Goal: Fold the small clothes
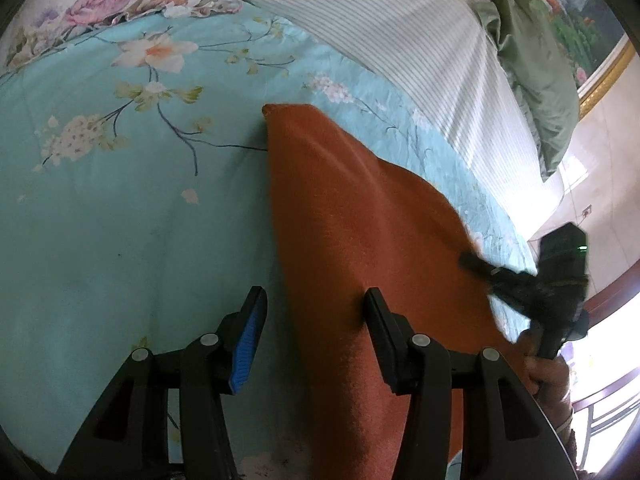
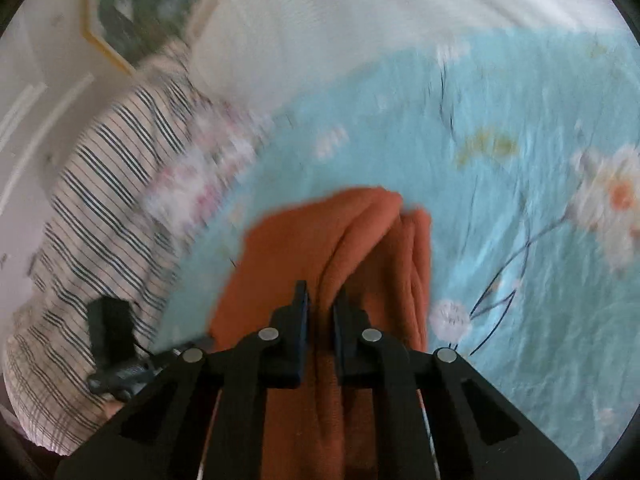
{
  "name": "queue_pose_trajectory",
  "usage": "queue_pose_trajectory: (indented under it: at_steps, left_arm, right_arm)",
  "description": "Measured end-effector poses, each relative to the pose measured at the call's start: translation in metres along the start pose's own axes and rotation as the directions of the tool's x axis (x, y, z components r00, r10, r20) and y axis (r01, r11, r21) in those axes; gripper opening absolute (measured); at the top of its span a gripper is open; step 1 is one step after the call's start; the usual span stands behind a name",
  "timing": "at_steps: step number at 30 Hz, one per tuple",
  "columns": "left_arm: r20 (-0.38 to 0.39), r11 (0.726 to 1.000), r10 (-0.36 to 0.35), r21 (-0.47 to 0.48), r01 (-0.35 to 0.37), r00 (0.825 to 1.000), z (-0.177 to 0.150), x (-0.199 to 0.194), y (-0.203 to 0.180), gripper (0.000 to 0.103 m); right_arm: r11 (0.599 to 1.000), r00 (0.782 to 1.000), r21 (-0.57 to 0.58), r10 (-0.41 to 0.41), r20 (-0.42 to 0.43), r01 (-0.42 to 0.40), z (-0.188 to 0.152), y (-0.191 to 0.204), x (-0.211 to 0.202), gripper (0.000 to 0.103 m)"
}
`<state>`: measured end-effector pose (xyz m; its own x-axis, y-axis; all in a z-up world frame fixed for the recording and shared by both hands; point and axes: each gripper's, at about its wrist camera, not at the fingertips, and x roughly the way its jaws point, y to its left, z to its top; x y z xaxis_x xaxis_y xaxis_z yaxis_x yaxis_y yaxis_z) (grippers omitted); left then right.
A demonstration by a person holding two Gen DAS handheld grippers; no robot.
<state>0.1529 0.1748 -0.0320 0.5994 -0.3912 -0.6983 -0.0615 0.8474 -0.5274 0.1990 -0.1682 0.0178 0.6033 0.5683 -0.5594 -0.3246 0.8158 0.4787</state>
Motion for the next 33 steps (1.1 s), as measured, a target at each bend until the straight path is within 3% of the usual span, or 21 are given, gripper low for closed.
queue_pose_trajectory:
  at_steps: [3,5,8,12,14,15,17,19,24,28,33]
  left_arm:
    - [-0.004,0.999,-0.013,0.043,0.013,1.0,-0.002,-0.003,-0.013,0.053]
    - [-0.028,0.998,-0.002,0.069,0.004,1.0,-0.003,0.005,-0.02,0.054]
    - [-0.064,0.998,0.012,0.061,-0.008,0.998,0.0,0.023,-0.017,0.056]
    - [-0.094,0.999,-0.035,-0.001,0.035,0.995,0.029,0.048,-0.002,0.056]
    - [-0.094,0.999,-0.043,-0.024,0.041,0.995,0.048,0.057,0.003,0.051]
    - [-0.087,0.999,-0.042,-0.03,0.039,0.995,0.063,0.064,0.005,0.041]
    - [-0.082,0.999,-0.024,-0.024,0.022,0.996,0.085,0.075,0.006,0.032]
    - [-0.063,1.0,0.011,-0.004,-0.011,0.998,0.103,0.083,0.004,0.016]
    - [0.003,0.995,0.098,0.029,-0.098,0.995,0.14,0.087,-0.001,0.012]
    - [0.049,0.989,0.139,0.037,-0.141,0.989,0.137,0.065,-0.003,0.013]
    - [0.072,0.993,0.075,0.081,-0.081,0.995,0.092,0.018,-0.015,0.018]
  right_arm:
    - [0.996,0.993,0.025,-0.08,-0.084,0.083,-0.011,-0.022,0.017,0.011]
    - [0.994,0.987,0.046,-0.09,-0.131,0.097,-0.021,-0.037,0.029,0.011]
    - [0.994,0.987,0.058,-0.089,-0.135,0.097,-0.025,-0.045,0.032,0.011]
    - [0.993,0.984,0.025,-0.11,-0.139,0.114,-0.023,-0.04,0.037,0.011]
    - [0.993,0.983,0.019,-0.114,-0.142,0.118,-0.022,-0.037,0.041,0.011]
    - [0.993,0.984,0.022,-0.111,-0.141,0.115,-0.022,-0.037,0.041,0.011]
    - [0.993,0.984,0.024,-0.109,-0.139,0.113,-0.022,-0.039,0.042,0.011]
    - [0.993,0.985,0.022,-0.109,-0.136,0.113,-0.022,-0.041,0.041,0.011]
    - [0.991,0.983,0.008,-0.128,-0.133,0.131,-0.022,-0.038,0.04,0.011]
    - [0.989,0.983,-0.012,-0.15,-0.105,0.149,-0.015,-0.027,0.035,0.011]
    - [0.981,0.977,-0.057,-0.192,-0.089,0.188,-0.011,-0.017,0.031,0.011]
